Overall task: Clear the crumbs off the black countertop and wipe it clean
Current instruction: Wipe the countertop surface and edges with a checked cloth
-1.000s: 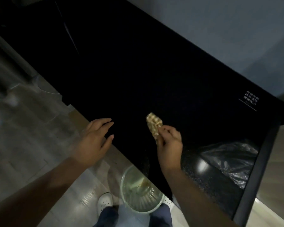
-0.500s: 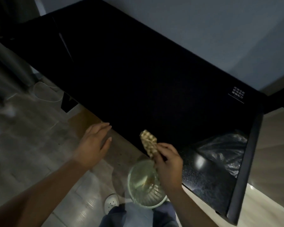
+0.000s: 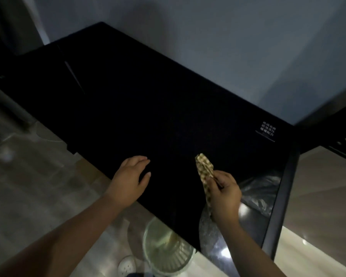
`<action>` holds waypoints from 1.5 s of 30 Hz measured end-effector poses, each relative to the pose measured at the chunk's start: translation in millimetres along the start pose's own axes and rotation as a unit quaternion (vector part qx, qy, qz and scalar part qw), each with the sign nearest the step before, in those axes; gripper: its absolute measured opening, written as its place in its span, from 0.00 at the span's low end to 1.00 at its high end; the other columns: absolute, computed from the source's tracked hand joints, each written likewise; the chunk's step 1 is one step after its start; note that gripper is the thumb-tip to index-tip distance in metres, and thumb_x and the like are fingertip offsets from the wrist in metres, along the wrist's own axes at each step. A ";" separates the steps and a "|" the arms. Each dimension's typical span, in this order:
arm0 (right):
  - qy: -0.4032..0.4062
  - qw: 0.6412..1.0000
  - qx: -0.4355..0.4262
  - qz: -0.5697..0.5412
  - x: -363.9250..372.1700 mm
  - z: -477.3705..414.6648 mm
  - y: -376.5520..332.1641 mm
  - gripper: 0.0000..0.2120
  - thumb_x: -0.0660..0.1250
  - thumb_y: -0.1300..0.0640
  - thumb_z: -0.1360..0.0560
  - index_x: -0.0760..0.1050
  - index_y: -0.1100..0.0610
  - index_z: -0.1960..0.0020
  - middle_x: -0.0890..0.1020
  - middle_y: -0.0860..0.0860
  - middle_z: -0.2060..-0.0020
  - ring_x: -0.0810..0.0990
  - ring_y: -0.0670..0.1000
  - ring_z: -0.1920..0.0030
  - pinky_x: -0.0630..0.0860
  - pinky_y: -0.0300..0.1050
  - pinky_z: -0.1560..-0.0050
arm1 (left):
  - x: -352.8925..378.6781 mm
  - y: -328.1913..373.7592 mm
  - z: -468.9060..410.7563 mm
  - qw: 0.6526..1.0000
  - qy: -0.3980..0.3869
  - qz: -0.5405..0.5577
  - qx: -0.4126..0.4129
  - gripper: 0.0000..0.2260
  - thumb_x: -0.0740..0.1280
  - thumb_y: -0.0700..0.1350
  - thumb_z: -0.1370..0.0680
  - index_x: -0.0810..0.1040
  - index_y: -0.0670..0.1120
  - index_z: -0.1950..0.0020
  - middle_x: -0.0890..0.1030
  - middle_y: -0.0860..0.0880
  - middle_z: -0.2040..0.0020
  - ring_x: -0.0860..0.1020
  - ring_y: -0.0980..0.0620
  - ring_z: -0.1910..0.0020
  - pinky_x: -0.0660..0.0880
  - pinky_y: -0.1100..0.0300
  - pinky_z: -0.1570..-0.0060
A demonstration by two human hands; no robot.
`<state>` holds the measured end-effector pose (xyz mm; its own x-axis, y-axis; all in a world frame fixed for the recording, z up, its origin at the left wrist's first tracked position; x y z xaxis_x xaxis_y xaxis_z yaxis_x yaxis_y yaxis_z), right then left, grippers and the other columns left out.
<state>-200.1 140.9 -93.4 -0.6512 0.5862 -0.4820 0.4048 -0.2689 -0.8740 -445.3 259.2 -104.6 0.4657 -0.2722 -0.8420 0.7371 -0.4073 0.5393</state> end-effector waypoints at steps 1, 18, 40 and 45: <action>-0.001 1.000 -0.006 -0.004 -2.9 -7.6 2.9 0.07 0.70 0.67 0.27 0.82 0.58 0.52 0.79 0.47 0.54 0.78 0.38 0.55 0.68 0.21 0.56 | 3.5 4.3 -5.0 1.000 0.001 -0.004 -0.001 0.18 0.64 0.46 0.22 0.74 0.43 0.33 0.74 0.47 0.35 0.70 0.47 0.36 0.64 0.61 0.36; 0.090 0.994 -0.033 0.059 -0.6 -184.4 -3.2 0.05 0.70 0.63 0.27 0.82 0.60 0.52 0.79 0.50 0.54 0.76 0.40 0.57 0.65 0.19 0.56 | 22.3 8.0 -159.2 0.998 -0.039 -0.001 0.040 0.20 0.59 0.51 0.20 0.67 0.48 0.28 0.66 0.53 0.30 0.63 0.55 0.31 0.61 0.61 0.31; 0.195 0.952 0.055 0.228 28.5 -401.5 63.7 0.13 0.65 0.52 0.25 0.81 0.61 0.54 0.83 0.60 0.59 0.82 0.60 0.56 0.78 0.51 0.57 | 52.0 -27.6 -281.7 0.986 -0.020 -0.108 0.127 0.25 0.54 0.59 0.23 0.72 0.48 0.32 0.71 0.50 0.35 0.66 0.50 0.35 0.64 0.52 0.37; 0.138 0.961 -0.024 0.239 60.3 -382.9 53.3 0.10 0.66 0.67 0.29 0.82 0.64 0.50 0.82 0.61 0.53 0.79 0.62 0.51 0.73 0.48 0.49 | 53.6 -28.9 -283.0 0.988 -0.024 -0.096 0.122 0.25 0.54 0.59 0.23 0.71 0.49 0.31 0.70 0.50 0.34 0.65 0.50 0.34 0.63 0.51 0.35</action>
<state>28.0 454.6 -145.2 -0.1901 0.5867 -0.7872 0.6495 -0.5261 -0.5490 -303.1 503.1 -168.5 0.2999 -0.2086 -0.9309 0.6670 -0.6517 0.3609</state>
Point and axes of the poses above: each hand's wrist, its own z-axis away from the middle knuckle, its own x-axis out of the palm, y = z × x, the point moved 10 cm from there along -z, towards the middle knuckle
